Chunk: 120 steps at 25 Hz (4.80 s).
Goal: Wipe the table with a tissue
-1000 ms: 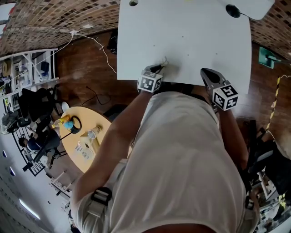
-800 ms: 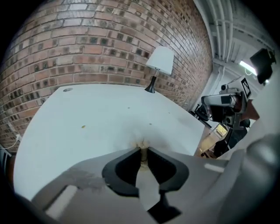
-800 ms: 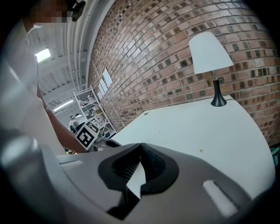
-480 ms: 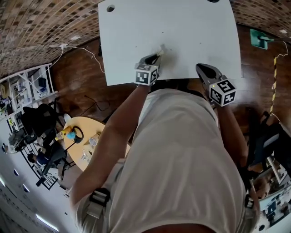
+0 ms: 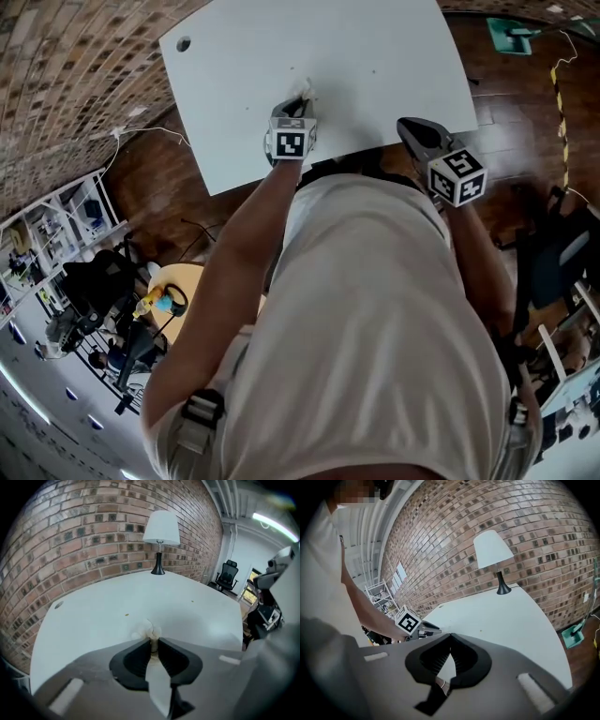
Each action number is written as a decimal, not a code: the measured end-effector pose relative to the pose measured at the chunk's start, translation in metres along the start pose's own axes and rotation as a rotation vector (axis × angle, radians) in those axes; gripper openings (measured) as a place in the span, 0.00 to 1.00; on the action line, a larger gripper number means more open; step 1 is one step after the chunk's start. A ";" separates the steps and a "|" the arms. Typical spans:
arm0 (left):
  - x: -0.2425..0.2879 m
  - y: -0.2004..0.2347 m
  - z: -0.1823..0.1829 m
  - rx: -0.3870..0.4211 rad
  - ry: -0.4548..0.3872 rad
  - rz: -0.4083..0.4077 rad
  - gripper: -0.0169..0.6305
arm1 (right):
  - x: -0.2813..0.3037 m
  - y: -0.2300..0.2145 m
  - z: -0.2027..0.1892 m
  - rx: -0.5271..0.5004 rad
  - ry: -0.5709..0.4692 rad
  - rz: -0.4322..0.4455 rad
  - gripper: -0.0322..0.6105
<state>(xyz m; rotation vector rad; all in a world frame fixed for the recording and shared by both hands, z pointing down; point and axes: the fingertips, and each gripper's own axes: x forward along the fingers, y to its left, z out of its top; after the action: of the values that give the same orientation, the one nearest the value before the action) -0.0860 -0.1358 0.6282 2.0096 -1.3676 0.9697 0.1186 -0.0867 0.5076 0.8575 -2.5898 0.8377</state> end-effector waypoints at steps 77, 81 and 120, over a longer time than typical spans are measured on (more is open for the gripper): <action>-0.009 -0.093 0.014 0.217 -0.048 -0.312 0.12 | 0.007 -0.014 0.009 0.014 -0.035 -0.017 0.06; -0.027 -0.044 -0.004 0.075 -0.084 -0.184 0.12 | 0.041 0.006 0.015 -0.043 0.016 0.083 0.06; -0.042 0.137 -0.056 -0.157 -0.033 0.187 0.11 | 0.122 0.064 0.032 -0.106 0.097 0.152 0.06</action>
<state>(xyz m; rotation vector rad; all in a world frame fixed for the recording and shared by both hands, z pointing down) -0.2389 -0.1194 0.6325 1.8145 -1.6207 0.8810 -0.0189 -0.1190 0.5072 0.5819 -2.6114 0.7542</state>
